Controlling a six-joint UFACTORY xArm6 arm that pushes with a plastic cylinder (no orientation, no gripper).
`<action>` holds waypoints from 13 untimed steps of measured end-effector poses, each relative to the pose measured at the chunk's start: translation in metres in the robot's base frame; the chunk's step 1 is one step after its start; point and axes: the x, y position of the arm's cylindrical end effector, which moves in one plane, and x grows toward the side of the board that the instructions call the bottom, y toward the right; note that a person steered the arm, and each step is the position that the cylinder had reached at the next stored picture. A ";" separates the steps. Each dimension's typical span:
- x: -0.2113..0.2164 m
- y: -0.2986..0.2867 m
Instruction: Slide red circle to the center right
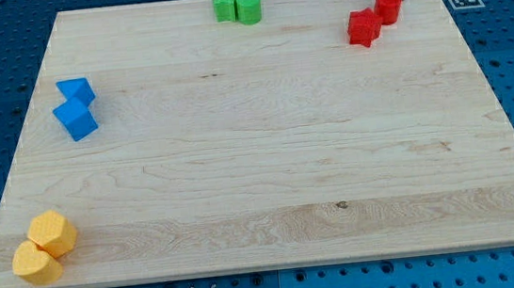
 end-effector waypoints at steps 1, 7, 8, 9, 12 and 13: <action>0.019 0.000; 0.038 -0.016; 0.047 -0.011; 0.061 -0.008; 0.070 -0.019; 0.092 -0.019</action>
